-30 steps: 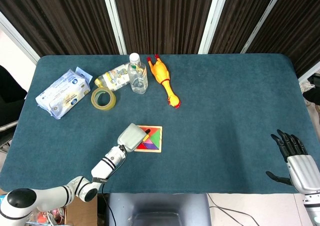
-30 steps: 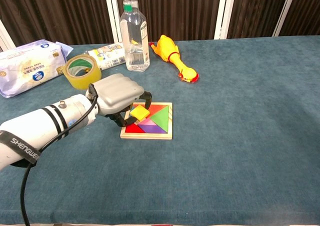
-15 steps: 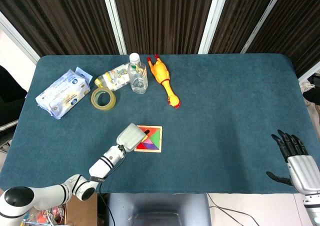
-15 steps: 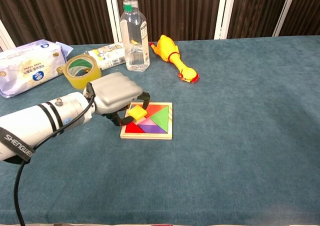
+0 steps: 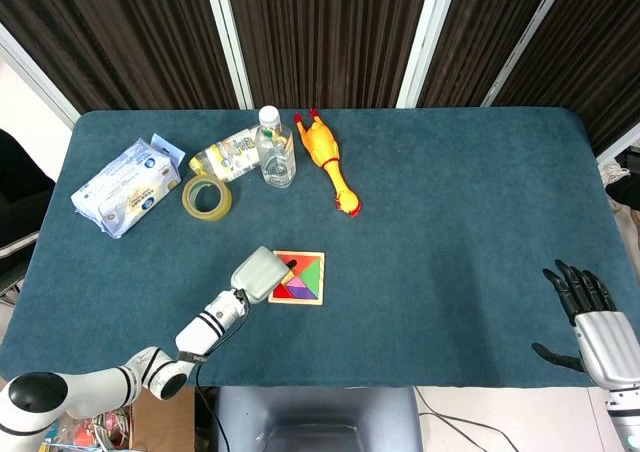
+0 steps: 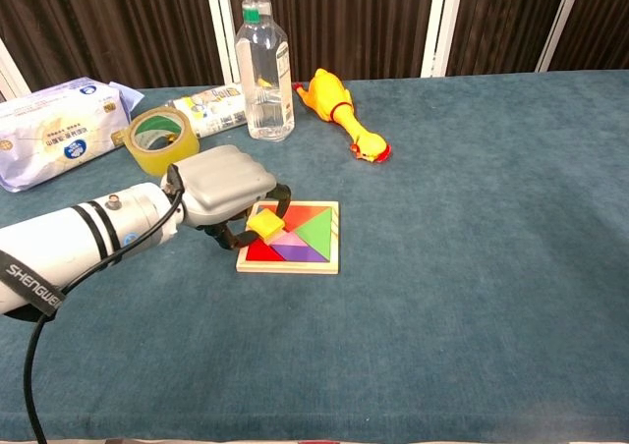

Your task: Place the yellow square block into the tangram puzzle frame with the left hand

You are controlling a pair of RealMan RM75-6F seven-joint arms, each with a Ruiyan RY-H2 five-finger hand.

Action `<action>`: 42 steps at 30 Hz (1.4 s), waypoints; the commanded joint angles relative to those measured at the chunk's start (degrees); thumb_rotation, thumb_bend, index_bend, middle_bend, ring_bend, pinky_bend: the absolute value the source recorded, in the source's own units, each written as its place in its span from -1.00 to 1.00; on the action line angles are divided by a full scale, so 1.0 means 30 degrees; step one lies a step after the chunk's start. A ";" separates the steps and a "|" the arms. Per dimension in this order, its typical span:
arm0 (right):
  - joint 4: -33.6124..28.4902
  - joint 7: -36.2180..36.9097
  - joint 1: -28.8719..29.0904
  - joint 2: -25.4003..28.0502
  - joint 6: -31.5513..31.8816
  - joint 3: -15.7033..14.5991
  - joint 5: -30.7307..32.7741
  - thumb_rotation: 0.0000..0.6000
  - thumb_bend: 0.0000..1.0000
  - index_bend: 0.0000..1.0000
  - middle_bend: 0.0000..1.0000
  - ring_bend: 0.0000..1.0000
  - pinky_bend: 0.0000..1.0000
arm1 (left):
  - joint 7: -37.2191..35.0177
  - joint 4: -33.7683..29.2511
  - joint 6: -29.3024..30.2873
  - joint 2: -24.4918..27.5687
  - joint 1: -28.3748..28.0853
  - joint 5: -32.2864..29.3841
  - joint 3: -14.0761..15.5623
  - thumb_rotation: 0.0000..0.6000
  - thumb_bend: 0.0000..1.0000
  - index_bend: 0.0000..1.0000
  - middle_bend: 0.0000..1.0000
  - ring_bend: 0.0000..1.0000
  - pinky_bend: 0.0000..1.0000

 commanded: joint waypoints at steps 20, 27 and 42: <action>-0.0020 0.0145 -0.0046 0.0062 0.0051 0.0049 0.0048 1.00 -0.70 -1.00 -1.00 -1.00 -1.00 | -0.0315 0.0587 0.0067 -0.0450 -0.0027 0.0092 0.0172 1.00 -0.23 0.08 1.00 1.00 1.00; -0.0016 0.0153 -0.0067 0.0061 0.0091 0.0063 0.0044 1.00 -0.70 -1.00 -1.00 -1.00 -1.00 | -0.0114 0.0373 0.0071 -0.0423 -0.0025 0.0019 0.0159 1.00 -0.23 -0.04 1.00 1.00 1.00; -0.0013 0.0045 -0.0066 0.0030 0.0071 0.0089 0.0066 1.00 -0.70 -1.00 -1.00 -1.00 -1.00 | 0.0317 -0.0081 0.0074 -0.0263 0.0043 -0.0299 0.0103 1.00 -0.22 -0.22 1.00 1.00 1.00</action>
